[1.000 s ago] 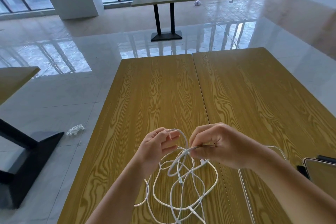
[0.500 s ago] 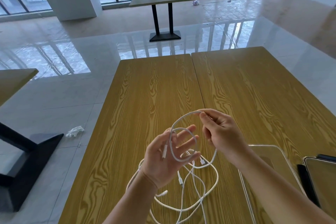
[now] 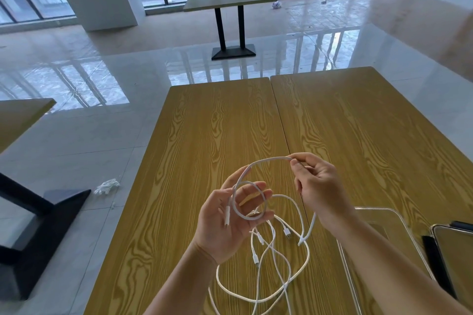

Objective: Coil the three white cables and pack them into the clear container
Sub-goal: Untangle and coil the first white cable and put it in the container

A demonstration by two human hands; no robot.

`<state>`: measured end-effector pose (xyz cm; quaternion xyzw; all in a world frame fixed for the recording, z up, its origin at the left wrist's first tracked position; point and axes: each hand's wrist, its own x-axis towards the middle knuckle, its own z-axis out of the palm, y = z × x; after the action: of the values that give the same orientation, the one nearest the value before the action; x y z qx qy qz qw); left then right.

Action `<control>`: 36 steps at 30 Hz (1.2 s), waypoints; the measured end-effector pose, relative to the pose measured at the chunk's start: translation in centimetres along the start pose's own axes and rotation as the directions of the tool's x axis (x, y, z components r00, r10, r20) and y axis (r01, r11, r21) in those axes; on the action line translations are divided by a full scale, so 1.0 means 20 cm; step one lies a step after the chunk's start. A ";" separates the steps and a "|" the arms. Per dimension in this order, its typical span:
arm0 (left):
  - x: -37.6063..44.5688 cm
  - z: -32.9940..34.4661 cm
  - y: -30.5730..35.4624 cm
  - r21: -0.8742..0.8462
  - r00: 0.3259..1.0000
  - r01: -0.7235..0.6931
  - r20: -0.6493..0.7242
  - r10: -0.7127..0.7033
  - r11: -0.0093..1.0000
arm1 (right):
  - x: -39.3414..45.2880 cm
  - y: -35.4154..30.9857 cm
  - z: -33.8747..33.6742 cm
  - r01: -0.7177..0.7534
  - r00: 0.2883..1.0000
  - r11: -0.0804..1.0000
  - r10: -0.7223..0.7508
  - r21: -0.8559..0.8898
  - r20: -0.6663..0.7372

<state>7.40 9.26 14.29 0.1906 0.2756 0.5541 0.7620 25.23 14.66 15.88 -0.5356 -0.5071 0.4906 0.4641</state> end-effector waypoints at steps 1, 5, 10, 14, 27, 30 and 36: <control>0.00 0.01 0.01 0.018 1.000 -0.015 0.000 0.015 1.000 | 0.01 0.00 0.00 -0.003 1.000 1.000 0.003 -0.014 -0.005; 0.02 0.05 0.03 0.089 0.999 -0.045 0.018 0.044 0.995 | 0.01 0.03 0.01 -0.006 1.000 0.989 0.002 -0.148 -0.025; 0.04 0.09 0.03 0.203 0.992 -0.115 -0.032 0.124 0.972 | -0.02 0.02 0.03 -0.032 0.999 0.975 0.026 -0.220 -0.030; 0.04 0.10 0.04 0.303 0.987 -0.148 -0.017 0.160 0.941 | -0.03 0.01 0.03 -0.064 0.998 0.969 0.058 -0.240 -0.031; 0.07 0.08 -0.01 0.412 0.942 -0.298 -0.018 0.334 0.861 | -0.05 -0.01 0.02 -0.210 0.975 0.959 0.219 -0.192 0.026; 0.10 0.11 0.00 0.460 0.916 -0.324 -0.065 0.395 0.827 | -0.06 0.00 0.03 -0.250 0.962 0.960 0.261 -0.130 0.079; 0.14 0.16 0.09 0.370 0.886 -0.329 -0.199 0.419 0.869 | -0.08 0.06 0.01 -0.209 0.939 0.973 0.227 -0.093 0.260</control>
<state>8.79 12.47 17.19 0.2859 0.4228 0.6598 0.5515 25.19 13.04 14.77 -0.5314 -0.5183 0.5907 0.3164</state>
